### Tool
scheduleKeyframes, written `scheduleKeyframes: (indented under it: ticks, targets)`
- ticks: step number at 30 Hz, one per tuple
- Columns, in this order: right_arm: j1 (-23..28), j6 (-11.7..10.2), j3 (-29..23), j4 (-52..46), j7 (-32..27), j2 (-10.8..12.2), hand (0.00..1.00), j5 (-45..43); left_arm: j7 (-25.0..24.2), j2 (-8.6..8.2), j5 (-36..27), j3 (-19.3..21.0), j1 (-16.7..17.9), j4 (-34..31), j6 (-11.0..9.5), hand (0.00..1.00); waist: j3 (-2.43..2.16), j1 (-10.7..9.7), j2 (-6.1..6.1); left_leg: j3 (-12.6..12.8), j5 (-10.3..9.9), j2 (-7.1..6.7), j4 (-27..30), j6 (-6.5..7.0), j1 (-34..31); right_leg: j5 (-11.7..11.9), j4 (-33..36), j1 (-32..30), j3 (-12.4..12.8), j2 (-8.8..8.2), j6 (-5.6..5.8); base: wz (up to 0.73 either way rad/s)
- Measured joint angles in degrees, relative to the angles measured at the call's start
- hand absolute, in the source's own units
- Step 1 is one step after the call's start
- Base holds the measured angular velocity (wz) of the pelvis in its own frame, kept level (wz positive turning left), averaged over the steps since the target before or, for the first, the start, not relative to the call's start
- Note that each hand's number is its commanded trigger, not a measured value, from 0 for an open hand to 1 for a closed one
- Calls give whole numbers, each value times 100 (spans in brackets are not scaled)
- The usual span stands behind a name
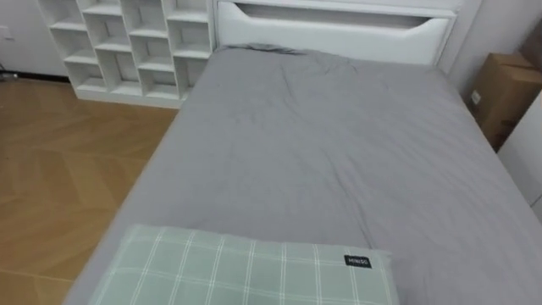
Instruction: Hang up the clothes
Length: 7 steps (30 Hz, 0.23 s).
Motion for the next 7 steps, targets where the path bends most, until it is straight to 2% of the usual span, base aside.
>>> scheduleKeyframes:
  ticks: [7]
  targets:
    - [20, -59, 65, 4, -4, 0, 0, 219, 67, -1, -96, -71, 39, 11, -69, 0, -12, 27, 11, 25, 0, -1, -4, 0, 64, 10, -42, 39, 45, 6, 11, 0]
